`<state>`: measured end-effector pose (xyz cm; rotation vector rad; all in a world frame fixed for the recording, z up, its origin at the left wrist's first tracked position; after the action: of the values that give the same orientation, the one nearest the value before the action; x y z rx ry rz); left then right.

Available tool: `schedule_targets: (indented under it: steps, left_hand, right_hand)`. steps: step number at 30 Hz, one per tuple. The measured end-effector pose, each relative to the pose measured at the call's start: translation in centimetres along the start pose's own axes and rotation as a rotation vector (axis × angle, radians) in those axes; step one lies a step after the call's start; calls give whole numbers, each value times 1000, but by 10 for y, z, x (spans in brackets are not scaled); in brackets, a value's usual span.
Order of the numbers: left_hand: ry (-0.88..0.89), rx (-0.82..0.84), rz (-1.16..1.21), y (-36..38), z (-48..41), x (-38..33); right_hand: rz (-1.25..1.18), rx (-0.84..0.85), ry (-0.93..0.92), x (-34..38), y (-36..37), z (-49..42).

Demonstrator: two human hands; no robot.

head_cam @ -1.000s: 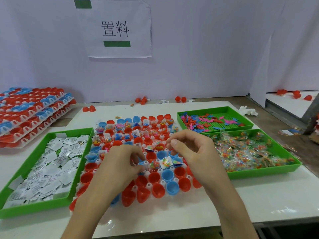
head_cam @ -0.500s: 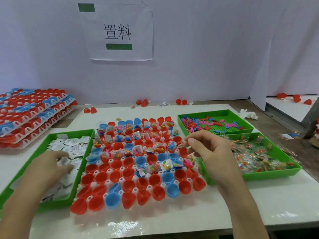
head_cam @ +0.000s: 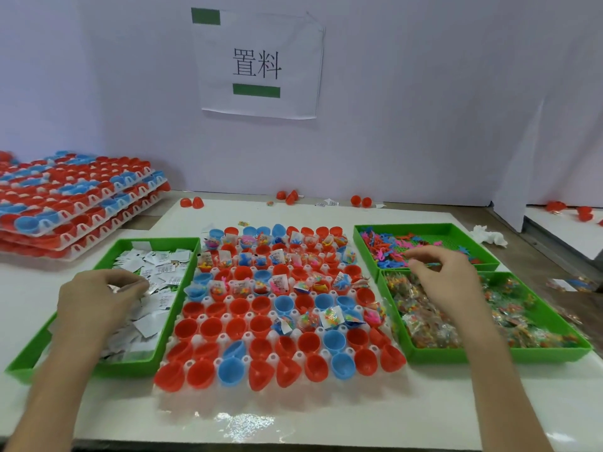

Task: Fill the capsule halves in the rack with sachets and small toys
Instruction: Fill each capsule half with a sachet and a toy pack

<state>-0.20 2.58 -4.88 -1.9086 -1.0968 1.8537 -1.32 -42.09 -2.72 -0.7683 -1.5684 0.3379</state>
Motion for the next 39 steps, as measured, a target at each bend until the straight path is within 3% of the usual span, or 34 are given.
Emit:
schedule_targets:
  steps: [9, 19, 30, 37, 39]
  left_hand:
    - [3, -12, 58, -1, 2, -1]
    - [107, -135, 56, -4, 6, -6]
    - [147, -167, 51, -1, 5, -4]
    - [143, -106, -3, 0, 8, -9]
    - [145, -86, -14, 1, 8, -9]
  right_hand:
    - [472, 278, 151, 7, 14, -61]
    - [152, 111, 46, 0, 5, -62]
    - [4, -66, -74, 0, -5, -61]
    - [-257, 14, 6, -8, -1, -61]
    - [-237, -2, 9, -11, 1, -61]
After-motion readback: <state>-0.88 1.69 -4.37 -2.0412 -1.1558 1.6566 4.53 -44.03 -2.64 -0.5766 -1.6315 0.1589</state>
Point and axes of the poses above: each hand's wrist, its own z-axis away from the middle knuckle, its own y-axis out of the palm, x = y × z, the point moved 1 cm from there along -z, towards the middle knuckle, and after that the axes turned 12 degrees about x, right-handed, at the moved point
